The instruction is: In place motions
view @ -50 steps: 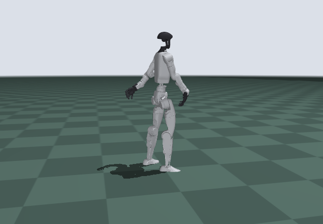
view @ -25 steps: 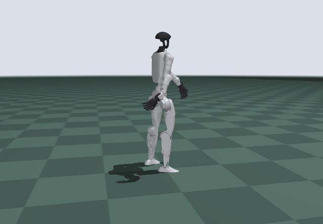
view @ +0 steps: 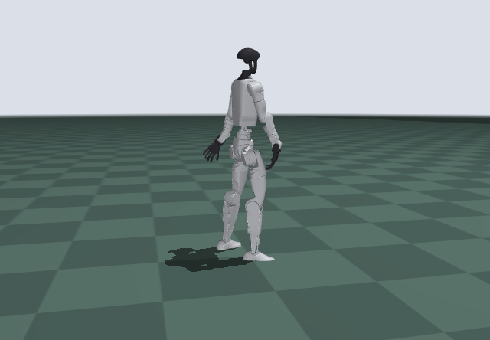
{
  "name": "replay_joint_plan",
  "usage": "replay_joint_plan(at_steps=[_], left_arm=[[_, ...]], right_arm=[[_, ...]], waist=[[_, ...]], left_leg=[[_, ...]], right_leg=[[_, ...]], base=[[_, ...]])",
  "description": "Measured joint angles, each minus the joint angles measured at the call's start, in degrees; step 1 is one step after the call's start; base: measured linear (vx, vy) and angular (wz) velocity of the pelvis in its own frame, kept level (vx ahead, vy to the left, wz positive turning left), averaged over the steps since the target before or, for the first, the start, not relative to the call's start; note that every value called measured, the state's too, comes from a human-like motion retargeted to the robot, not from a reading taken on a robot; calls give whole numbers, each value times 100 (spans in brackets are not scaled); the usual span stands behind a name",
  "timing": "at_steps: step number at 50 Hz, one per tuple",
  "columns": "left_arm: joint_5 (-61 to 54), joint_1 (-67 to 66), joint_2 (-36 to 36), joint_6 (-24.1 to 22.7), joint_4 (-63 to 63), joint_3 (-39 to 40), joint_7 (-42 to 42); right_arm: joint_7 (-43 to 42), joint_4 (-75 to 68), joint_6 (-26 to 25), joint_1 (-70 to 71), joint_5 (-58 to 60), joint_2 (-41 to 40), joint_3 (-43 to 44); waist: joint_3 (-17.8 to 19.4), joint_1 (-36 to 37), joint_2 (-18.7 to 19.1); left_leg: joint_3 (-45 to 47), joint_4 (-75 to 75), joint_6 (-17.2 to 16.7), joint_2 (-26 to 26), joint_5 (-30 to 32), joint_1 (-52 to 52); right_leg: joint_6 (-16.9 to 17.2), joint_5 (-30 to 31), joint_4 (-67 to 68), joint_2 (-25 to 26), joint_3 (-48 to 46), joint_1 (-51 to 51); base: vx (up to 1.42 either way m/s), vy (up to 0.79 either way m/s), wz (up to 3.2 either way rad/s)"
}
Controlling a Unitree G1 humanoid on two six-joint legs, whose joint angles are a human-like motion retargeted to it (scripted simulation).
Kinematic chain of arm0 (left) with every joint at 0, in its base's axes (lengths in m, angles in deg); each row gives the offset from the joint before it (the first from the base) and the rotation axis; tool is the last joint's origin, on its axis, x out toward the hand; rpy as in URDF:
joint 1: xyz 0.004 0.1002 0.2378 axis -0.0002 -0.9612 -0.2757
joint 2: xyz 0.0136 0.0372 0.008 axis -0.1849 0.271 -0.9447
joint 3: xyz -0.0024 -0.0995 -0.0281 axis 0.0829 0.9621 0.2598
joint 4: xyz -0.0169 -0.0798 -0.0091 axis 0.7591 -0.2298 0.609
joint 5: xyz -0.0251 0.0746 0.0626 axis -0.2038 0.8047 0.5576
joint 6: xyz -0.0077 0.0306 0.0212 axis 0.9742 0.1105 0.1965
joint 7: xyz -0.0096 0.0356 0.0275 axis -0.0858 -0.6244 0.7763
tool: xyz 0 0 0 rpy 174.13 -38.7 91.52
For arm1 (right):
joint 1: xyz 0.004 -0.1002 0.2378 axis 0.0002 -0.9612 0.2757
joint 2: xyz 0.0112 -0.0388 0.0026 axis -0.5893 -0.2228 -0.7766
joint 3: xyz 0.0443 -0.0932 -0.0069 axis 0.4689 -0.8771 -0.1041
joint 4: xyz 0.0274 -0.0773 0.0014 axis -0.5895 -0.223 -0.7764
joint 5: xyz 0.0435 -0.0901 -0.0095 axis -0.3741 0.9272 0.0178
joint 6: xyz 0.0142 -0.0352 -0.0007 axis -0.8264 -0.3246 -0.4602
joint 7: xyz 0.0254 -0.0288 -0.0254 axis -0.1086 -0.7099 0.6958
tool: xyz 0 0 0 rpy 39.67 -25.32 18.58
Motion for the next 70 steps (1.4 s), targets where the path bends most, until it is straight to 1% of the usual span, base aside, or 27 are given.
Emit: replay_joint_plan(at_steps=[2,4,7,10,12,15,18,20,21,23,25,27,29,31,33,35,38,40,41,45,50,53,55,60,64,66,70], left_arm=[[-118,-729,-24,-335,0,494,145],[-88,-1361,-71,-434,0,884,375],[-203,-2000,-140,-114,0,1199,347],[-467,-2138,-247,54,0,1062,-23],[-331,-1937,-310,40,0,810,-147],[-60,-1189,-378,130,0,226,105],[48,-92,-294,214,0,-419,546],[131,715,-153,106,0,-725,882],[159,1168,-20,24,0,-850,1061],[253,2054,273,-216,0,-1015,1454],[328,2749,565,-536,-268,-1159,1968],[358,3211,810,-851,-952,-1272,2461],[267,3596,946,-1176,-1676,-1425,2676],[156,3928,930,-1599,-2365,-1628,2561],[66,4167,825,-1924,-2789,-1832,2280],[107,4344,728,-2148,-3010,-1901,1868],[254,4341,745,-2247,-2966,-1893,1290],[268,4153,793,-2214,-2777,-1960,1231],[286,3982,806,-2162,-2630,-2002,1324],[673,3077,781,-1733,-1773,-1964,1813],[1162,1674,359,-815,-44,-1061,1280],[861,261,52,23,0,-579,996],[488,-630,-120,284,0,-299,910],[138,-2173,-349,-88,0,692,720],[-293,-2610,-404,-221,0,1111,439],[-779,-2551,-339,-295,0,1218,286],[-1727,-1793,-63,-474,0,1382,454]], right_arm=[[148,570,300,316,-47,-103,-106],[253,1097,601,493,-213,-169,-219],[232,1665,1156,537,-488,-266,-339],[-68,1855,1653,293,-552,-296,-355],[-277,1755,1599,-50,-518,-211,-294],[-514,1236,1331,-697,-229,-32,-77],[-803,-71,744,-1256,30,201,263],[-974,-1254,95,-1468,114,377,498],[-988,-1606,-424,-1626,114,472,600],[-931,-1841,-1502,-2128,39,663,733],[-904,-1841,-2158,-2630,-79,837,839],[-1083,-1841,-2092,-3006,-155,967,1000],[-1230,-1841,-1667,-3303,-125,1084,1205],[-1321,-1841,-1241,-3506,-102,1196,1450],[-1436,-1841,-1099,-3611,-223,1269,1617],[-1575,-1841,-1228,-3658,-569,1305,1704],[-1800,-1841,-1718,-3553,-1247,1276,1854],[-1925,-1841,-2020,-3344,-1778,1165,1999],[-1903,-1841,-2018,-3180,-2011,1084,2016],[-1531,-1841,-1697,-2220,-2244,698,1877],[-857,-1113,-1386,-805,-781,146,827],[-768,-177,-928,-199,120,-63,152],[-753,396,-431,129,415,-150,-212],[-148,1527,816,455,208,-204,-477],[279,1789,1520,130,-140,-196,-412],[157,1617,1479,-190,-106,-174,-275],[-376,662,925,-792,256,-22,12]], waist=[[4,58,37],[-34,21,80],[-119,-170,104],[-194,-370,82],[-221,-467,66],[-245,-576,33],[-289,-581,-7],[-298,-562,-46],[-280,-551,-68],[-236,-534,-101],[-195,-541,-108],[-159,-573,-80],[-158,-651,-46],[-137,-750,-1],[-107,-815,31],[-94,-833,53],[-141,-779,78],[-221,-676,93],[-263,-629,91],[-395,-535,105],[-446,-669,231],[-378,-886,348],[-346,-986,396],[-298,-986,436],[-343,-905,406],[-353,-934,371],[-376,-1033,305]], left_leg=[[123,-49,-27,17,-28,70],[147,-65,-51,42,-42,70],[87,-48,-72,85,-30,-20],[-24,-35,-79,91,27,-138],[-129,-44,-86,73,82,-173],[-307,-82,-98,8,175,-222],[-448,-123,-130,-64,267,-250],[-479,-147,-152,-96,319,-248],[-505,-152,-158,-106,347,-252],[-559,-152,-162,-116,394,-265],[-627,-146,-140,-123,429,-287],[-691,-147,-116,-124,456,-314],[-734,-145,-102,-118,474,-344],[-748,-132,-92,-99,487,-367],[-730,-122,-83,-80,494,-362],[-712,-121,-71,-71,494,-347],[-696,-140,-54,-83,486,-317],[-676,-162,-48,-97,477,-308],[-669,-171,-46,-106,471,-303],[-605,-206,-49,-121,439,-283],[-450,-226,-88,-43,369,-245],[-383,-248,-108,12,325,-221],[-340,-256,-122,47,299,-218],[-223,-270,-130,103,248,-215],[-144,-263,-95,121,256,-264],[-146,-253,-85,118,269,-272],[-210,-230,-93,93,300,-308]], right_leg=[[-14,18,15,42,121,-51],[-14,22,9,70,147,-74],[2,-16,-2,69,29,-68],[13,-89,-12,47,-169,-17],[18,-132,-46,29,-370,94],[33,-195,-97,-11,-669,263],[43,-232,-183,-37,-957,449],[50,-249,-234,-47,-1118,566],[58,-257,-247,-51,-1176,612],[82,-268,-259,-67,-1263,680],[104,-269,-265,-70,-1281,703],[112,-261,-274,-47,-1221,680],[108,-249,-286,-17,-1161,640],[107,-235,-298,11,-1124,622],[102,-229,-306,29,-1114,632],[93,-229,-311,42,-1119,646],[84,-243,-303,45,-1105,647],[79,-247,-290,36,-1080,616],[78,-247,-285,29,-1076,603],[73,-246,-275,11,-1089,557],[66,-243,-246,69,-981,490],[59,-247,-232,127,-941,455],[54,-246,-222,158,-900,416],[53,-244,-191,188,-808,327],[63,-264,-172,170,-803,283],[63,-279,-176,160,-843,309],[63,-300,-195,132,-922,351]], base=[[4,5,-53],[5,4,-13],[7,-3,34],[5,-4,60],[6,-2,84],[4,0,86],[5,5,79],[1,2,64],[-1,0,50],[-1,-1,33],[0,0,0],[-1,2,-27],[-3,0,-31],[-6,1,-21],[-8,3,-9],[-3,2,0],[2,1,-2],[10,2,-8],[9,1,-3],[3,0,2],[0,-4,-15],[0,0,0],[0,0,-9],[0,0,-4],[0,0,0],[2,-2,10],[2,-1,10]])
